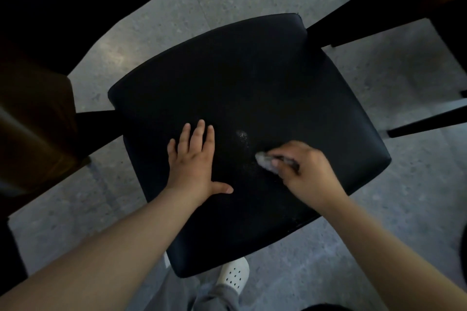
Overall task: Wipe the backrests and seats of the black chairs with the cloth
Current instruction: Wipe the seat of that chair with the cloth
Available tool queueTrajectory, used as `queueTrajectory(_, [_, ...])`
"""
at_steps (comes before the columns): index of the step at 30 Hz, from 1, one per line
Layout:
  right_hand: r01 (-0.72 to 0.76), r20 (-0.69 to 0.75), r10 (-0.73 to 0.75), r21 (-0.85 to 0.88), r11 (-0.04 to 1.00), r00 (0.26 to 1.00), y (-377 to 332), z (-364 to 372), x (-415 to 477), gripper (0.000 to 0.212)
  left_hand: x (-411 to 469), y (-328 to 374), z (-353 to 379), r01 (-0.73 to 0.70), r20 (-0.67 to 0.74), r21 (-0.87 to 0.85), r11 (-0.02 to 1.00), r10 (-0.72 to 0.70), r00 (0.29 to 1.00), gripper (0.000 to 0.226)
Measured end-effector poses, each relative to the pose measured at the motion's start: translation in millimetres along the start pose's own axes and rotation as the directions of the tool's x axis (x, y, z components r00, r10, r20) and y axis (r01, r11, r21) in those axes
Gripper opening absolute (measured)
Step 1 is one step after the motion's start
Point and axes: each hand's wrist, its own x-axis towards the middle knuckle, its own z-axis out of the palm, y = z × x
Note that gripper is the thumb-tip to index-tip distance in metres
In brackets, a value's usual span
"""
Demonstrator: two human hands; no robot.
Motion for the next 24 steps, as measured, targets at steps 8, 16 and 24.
queueTrajectory(8, [-0.073,-0.232,0.049,-0.096,0.993,0.972,3,16,91,0.028,-1,0,-1,-0.002,-0.001,0.001,1.0,0.002,1.0,0.137])
queueTrajectory(16, [0.016,-0.017,-0.017,-0.04,0.999,1.0,-5,13,-38,0.025,1,1,2,0.012,-0.023,0.04,0.999,-0.011,1.0,0.138])
queueTrajectory(24, [-0.069,-0.239,0.043,-0.099,0.993,0.97,-1,26,50,0.028,1,0,2,0.006,-0.011,0.017,1.0,-0.006,1.0,0.138])
